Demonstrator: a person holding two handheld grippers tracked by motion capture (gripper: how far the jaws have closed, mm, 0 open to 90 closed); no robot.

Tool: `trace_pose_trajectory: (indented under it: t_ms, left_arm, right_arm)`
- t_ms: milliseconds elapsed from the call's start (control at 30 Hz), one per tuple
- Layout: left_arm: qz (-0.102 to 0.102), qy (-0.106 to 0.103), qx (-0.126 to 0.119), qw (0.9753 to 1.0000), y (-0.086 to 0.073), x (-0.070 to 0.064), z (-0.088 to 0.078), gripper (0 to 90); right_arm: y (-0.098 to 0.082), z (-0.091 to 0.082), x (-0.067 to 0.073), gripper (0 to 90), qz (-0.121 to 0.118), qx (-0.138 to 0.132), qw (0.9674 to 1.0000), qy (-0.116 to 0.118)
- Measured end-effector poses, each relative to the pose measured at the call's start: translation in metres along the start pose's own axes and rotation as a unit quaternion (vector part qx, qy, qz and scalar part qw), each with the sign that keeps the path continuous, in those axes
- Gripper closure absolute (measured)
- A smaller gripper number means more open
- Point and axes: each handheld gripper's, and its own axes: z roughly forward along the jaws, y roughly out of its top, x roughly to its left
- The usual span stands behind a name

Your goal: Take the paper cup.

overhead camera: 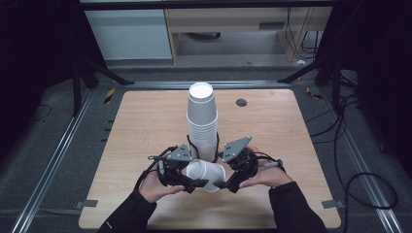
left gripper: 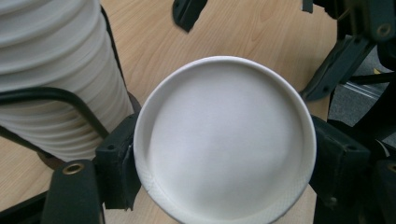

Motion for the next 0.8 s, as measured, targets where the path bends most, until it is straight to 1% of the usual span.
trace_pose_trajectory:
  t_ms: [67, 100, 133, 167, 200, 267, 367, 433, 467, 500, 533, 567, 600, 633, 667, 700, 733, 767, 800]
  left_arm:
    - [0.002, 0.001, 0.001, 1.0, 0.0, 0.001, -0.001, 22.9]
    - [-0.002, 0.002, -0.002, 1.0, -0.001, 0.002, -0.002, 22.9]
    - [-0.002, 0.002, -0.002, 1.0, -0.001, 0.002, -0.002, 22.9]
    - [-0.006, 0.003, -0.007, 1.0, -0.002, 0.004, -0.004, 22.9]
    - [-0.006, 0.003, -0.007, 1.0, -0.002, 0.004, -0.004, 22.9]
    - [-0.009, 0.005, -0.015, 0.9998, -0.003, 0.007, -0.007, 22.8]
    - [-0.015, 0.009, -0.031, 0.9994, -0.003, 0.01, -0.012, 22.8]
    - [-0.017, 0.013, -0.04, 0.999, -0.004, 0.011, -0.014, 22.8]
    - [-0.017, 0.013, -0.04, 0.999, -0.004, 0.011, -0.014, 22.8]
    - [-0.019, 0.016, -0.047, 0.9986, -0.004, 0.012, -0.016, 22.8]
    - [-0.019, 0.016, -0.047, 0.9986, -0.004, 0.012, -0.016, 22.8]
    - [-0.023, 0.015, -0.055, 0.9981, -0.005, 0.014, -0.017, 22.8]
    - [-0.023, 0.015, -0.055, 0.9981, -0.005, 0.014, -0.017, 22.8]
    - [-0.024, 0.015, -0.062, 0.9977, -0.005, 0.015, -0.019, 22.7]
    - [-0.024, 0.015, -0.062, 0.9977, -0.005, 0.015, -0.019, 22.7]
    - [-0.024, 0.015, -0.066, 0.9974, -0.006, 0.015, -0.019, 22.7]
    - [-0.026, 0.012, -0.069, 0.9972, -0.006, 0.015, -0.02, 22.7]
    - [-0.027, 0.008, -0.08, 0.9964, -0.007, 0.015, -0.021, 22.7]
    - [-0.027, 0.008, -0.08, 0.9964, -0.007, 0.015, -0.021, 22.7]
  right_arm:
    - [-0.002, -0.003, -0.001, 4.7, 0.003, -0.003, 1.0, -0.003]
    - [-0.006, -0.009, -0.002, 4.7, 0.015, -0.012, 0.9998, -0.011]
    - [-0.006, -0.009, -0.002, 4.7, 0.015, -0.012, 0.9998, -0.011]
    - [-0.012, -0.015, -0.003, 4.3, 0.029, -0.023, 0.9992, -0.017]
    - [-0.015, -0.018, -0.004, 4.1, 0.037, -0.028, 0.9987, -0.02]
    - [-0.022, -0.024, -0.006, 2.9, 0.057, -0.039, 0.9972, -0.027]
    - [-0.033, -0.031, -0.007, 3.1, 0.081, -0.054, 0.9948, -0.029]
    - [-0.038, -0.035, -0.006, 3.0, 0.088, -0.061, 0.9937, -0.034]
    - [-0.041, -0.036, -0.006, 3.0, 0.095, -0.066, 0.9928, -0.031]
    - [-0.044, -0.038, -0.006, 3.0, 0.097, -0.072, 0.9922, -0.031]
    - [-0.044, -0.038, -0.006, 3.0, 0.097, -0.072, 0.9922, -0.031]
    - [-0.051, -0.041, -0.005, 4.6, 0.102, -0.081, 0.9912, -0.02]
    - [-0.051, -0.041, -0.005, 4.6, 0.102, -0.081, 0.9912, -0.02]
    - [-0.053, -0.043, -0.004, 5.9, 0.1, -0.081, 0.9915, -0.02]
    - [-0.053, -0.043, -0.004, 5.9, 0.1, -0.081, 0.9915, -0.02]
    - [-0.055, -0.046, -0.004, 7.0, 0.102, -0.095, 0.99, -0.023]
    - [-0.055, -0.046, -0.004, 7.0, 0.102, -0.095, 0.99, -0.023]
    - [-0.057, -0.048, -0.003, 7.4, 0.11, -0.102, 0.9883, -0.029]
    - [-0.057, -0.048, -0.003, 7.4, 0.11, -0.102, 0.9883, -0.029]
